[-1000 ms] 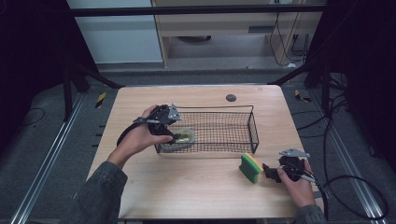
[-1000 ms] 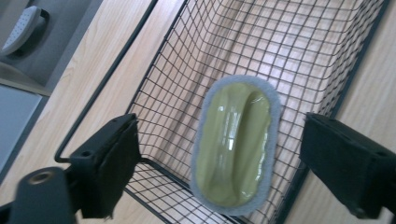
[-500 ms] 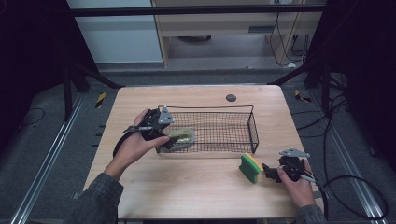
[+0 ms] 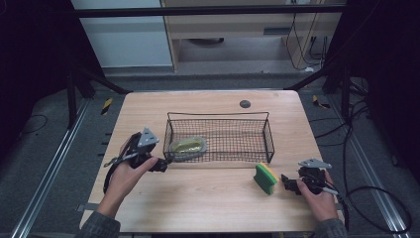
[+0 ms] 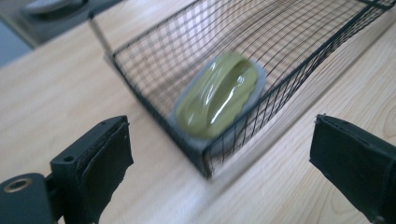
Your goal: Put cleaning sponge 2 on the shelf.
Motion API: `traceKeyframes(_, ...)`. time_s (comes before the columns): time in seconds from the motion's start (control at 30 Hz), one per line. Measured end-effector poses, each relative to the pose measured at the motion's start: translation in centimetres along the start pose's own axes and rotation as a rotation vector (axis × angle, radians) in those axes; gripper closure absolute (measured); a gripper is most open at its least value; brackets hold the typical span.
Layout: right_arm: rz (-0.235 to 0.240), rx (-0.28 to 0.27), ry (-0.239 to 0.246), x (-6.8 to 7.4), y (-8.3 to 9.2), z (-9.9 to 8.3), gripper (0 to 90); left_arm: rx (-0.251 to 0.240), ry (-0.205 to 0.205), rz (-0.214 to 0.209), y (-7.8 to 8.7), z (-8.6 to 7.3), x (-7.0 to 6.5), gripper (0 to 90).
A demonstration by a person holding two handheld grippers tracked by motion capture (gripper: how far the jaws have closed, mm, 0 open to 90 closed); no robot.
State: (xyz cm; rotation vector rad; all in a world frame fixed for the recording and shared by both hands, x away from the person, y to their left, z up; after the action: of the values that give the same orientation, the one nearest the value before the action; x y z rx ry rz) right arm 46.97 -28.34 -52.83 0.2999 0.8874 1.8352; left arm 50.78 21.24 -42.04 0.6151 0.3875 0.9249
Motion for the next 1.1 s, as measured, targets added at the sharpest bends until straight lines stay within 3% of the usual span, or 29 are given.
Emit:
traceKeyframes(0.07, 0.004, 0.007, 0.007, 0.0, 0.8, 0.0, 7.2, 0.015, 0.055, 0.008, -0.3, -2.6, 0.8, 4.7)
traceKeyframes(0.1, 0.016, 0.014, 0.01, 0.0, 1.2, 0.0, 7.2, 0.015, 0.055, 0.008, -0.3, -2.6, 0.8, 4.6)
traceKeyframes(0.17, 0.037, 0.029, 0.037, 0.4, 2.2, -0.1, 7.3, 0.046, 0.097, 0.03, -0.9, -4.8, 1.9, 5.2)
traceKeyframes(0.23, 0.038, 0.034, 0.058, 0.6, 2.7, -0.1, 7.4, 0.047, 0.116, 0.021, -1.1, -5.4, 2.2, 5.8)
traceKeyframes(0.27, 0.05, 0.032, 0.083, 1.1, 3.9, -0.1, 7.2, 0.08, 0.082, 0.1, -1.6, -6.5, 2.7, 5.3)
traceKeyframes(0.33, 0.058, 0.035, 0.093, 1.4, 4.5, -0.2, 7.0, 0.103, 0.077, 0.117, -1.9, -6.9, 2.9, 5.6)
traceKeyframes(0.4, 0.057, 0.045, 0.112, 1.9, 5.5, -0.3, 7.0, 0.119, 0.108, 0.088, -2.5, -7.6, 3.1, 5.4)
traceKeyframes(0.47, 0.074, 0.066, 0.132, 2.8, 6.9, -0.2, 8.3, 0.132, 0.124, 0.108, -3.1, -8.4, 3.3, 5.5)
traceKeyframes(0.57, 0.083, 0.054, 0.136, 3.5, 7.8, 0.0, 12.2, 0.133, 0.132, 0.098, -3.4, -8.8, 3.3, 5.5)
traceKeyframes(0.73, 0.099, 0.073, 0.172, 4.8, 9.0, 0.5, 13.6, 0.118, 0.183, 0.058, -3.9, -9.4, 3.5, 4.7)
traceKeyframes(0.8, 0.105, 0.077, 0.179, 5.2, 9.4, 0.9, 14.0, 0.129, 0.166, 0.071, -4.1, -9.5, 3.6, 4.7)
traceKeyframes(0.93, 0.133, 0.107, 0.194, 5.8, 10.5, 2.1, 15.6, 0.119, 0.196, 0.071, -4.3, -9.9, 3.7, 2.6)
traceKeyframes(1.1, 0.144, 0.131, 0.208, 6.1, 11.2, 4.0, 16.2, 0.108, 0.194, 0.07, -4.5, -10.0, 3.7, 0.2)
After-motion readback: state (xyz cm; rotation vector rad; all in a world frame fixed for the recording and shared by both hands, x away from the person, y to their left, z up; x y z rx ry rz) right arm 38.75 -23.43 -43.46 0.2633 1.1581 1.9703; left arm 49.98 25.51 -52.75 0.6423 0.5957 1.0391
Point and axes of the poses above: each handheld gripper's, and its own axes: y roughly backward along the jaws, z roughly out of its top, x roughly to its left, the point moved 3 cm from there along -y, roughly forward along the jaws, and after that the axes turned 14 degrees about y, right-handed, at the moved point
